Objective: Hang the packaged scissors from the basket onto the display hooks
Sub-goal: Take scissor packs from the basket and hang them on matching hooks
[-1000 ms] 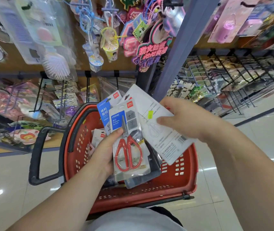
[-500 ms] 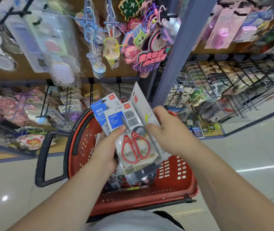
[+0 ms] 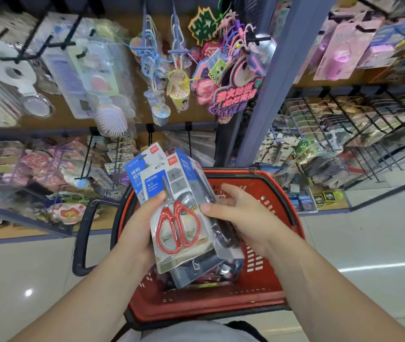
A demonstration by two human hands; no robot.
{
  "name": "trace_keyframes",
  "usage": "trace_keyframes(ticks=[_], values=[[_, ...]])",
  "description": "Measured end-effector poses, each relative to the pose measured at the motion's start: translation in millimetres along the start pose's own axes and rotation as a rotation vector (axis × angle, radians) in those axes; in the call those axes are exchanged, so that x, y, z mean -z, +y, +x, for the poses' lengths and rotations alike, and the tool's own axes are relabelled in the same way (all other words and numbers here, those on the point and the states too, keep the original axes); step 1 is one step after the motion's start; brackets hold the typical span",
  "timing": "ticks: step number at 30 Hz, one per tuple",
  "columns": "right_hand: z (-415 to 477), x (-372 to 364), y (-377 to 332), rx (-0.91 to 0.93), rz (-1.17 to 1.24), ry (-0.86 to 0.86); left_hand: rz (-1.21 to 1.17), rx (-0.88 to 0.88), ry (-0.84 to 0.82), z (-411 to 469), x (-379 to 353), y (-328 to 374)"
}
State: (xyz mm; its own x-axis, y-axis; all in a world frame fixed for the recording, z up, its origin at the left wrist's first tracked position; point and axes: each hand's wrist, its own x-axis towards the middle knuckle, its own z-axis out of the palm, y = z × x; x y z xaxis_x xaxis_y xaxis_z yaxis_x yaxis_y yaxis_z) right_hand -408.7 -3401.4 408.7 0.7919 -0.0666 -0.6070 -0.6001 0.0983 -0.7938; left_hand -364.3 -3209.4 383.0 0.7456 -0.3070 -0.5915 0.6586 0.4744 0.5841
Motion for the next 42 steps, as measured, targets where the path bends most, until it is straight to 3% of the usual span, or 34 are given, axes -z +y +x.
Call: trace_keyframes(ticks=[10, 15, 23, 26, 33, 42], values=[[2.9, -15.3, -25.1, 0.079, 0.396, -0.077, -0.070, -0.005, 0.116, -15.2, 22.0, 14.5], [4.5, -24.0, -53.4, 0.175, 0.550, -0.023, -0.163, -0.058, 0.057, -29.3, 33.0, 47.9], [1.7, -75.3, -91.5, 0.458, 0.488, 0.064, -0.145, -0.140, -0.051, -46.6, 62.9, 132.2], [1.3, -111.8, -97.7, 0.511, 0.470, 0.129, -0.189, -0.124, -0.137, -54.6, 83.9, 171.7], [-7.5, -186.4, -115.6, 0.617, 0.391, 0.296, -0.119, -0.229, -0.172, -70.3, 109.0, 257.0], [-23.0, -189.1, -173.2, 0.780, 0.311, 0.304, -0.128, -0.399, -0.191, -93.7, 75.8, 312.0]])
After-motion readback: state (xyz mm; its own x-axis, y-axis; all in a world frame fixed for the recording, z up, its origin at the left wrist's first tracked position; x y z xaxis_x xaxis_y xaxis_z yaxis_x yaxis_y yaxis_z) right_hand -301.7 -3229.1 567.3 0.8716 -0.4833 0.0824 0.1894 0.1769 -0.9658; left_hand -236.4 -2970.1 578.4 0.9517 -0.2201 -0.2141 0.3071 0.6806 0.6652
